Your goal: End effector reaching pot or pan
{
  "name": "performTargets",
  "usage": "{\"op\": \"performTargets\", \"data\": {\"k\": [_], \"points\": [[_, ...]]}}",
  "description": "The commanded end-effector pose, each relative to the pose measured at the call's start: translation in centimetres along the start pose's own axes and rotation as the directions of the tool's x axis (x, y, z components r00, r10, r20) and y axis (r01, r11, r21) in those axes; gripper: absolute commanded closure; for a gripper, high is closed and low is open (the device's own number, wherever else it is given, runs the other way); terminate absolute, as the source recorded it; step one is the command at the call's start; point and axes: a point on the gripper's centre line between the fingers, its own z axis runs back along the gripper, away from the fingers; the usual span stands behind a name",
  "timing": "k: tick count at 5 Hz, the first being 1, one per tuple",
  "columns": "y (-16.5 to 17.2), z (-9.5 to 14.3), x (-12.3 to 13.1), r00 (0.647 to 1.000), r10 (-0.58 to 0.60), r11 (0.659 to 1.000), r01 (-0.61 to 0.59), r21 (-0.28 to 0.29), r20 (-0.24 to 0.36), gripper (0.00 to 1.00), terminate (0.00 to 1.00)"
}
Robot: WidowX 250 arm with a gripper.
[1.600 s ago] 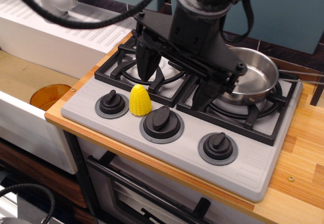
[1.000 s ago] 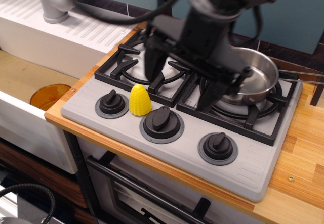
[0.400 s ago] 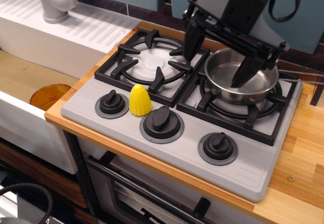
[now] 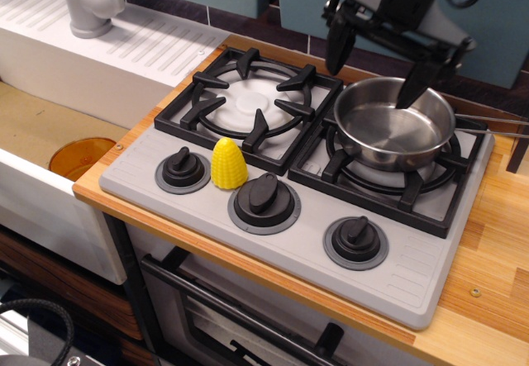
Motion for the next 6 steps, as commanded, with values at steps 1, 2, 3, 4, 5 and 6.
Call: {"op": "performTargets", "data": {"k": [1,2,3,4,5,6], "points": [[1.9,0.9,2.2,0.997,-0.015,1.000,0.016,-0.014,0.077,0.00,0.00],[2.1,0.4,2.1,0.997,-0.020,1.000,0.022,-0.023,0.081,0.00,0.00],[1.2,-1.6,1.7,0.995,-0.023,0.998,0.028,-0.057,0.097,0.00,0.00],[0.6,-2.9,1.3,0.993,-0.017,0.998,0.023,-0.056,0.117,0.00,0.00],[0.3,-3.4,1.2,0.992,-0.016,0.998,0.024,-0.064,0.122,0.00,0.00],[-0.1,-4.1,1.4,0.990,-0.017,0.997,0.028,-0.074,0.139,0.00,0.00]]}}
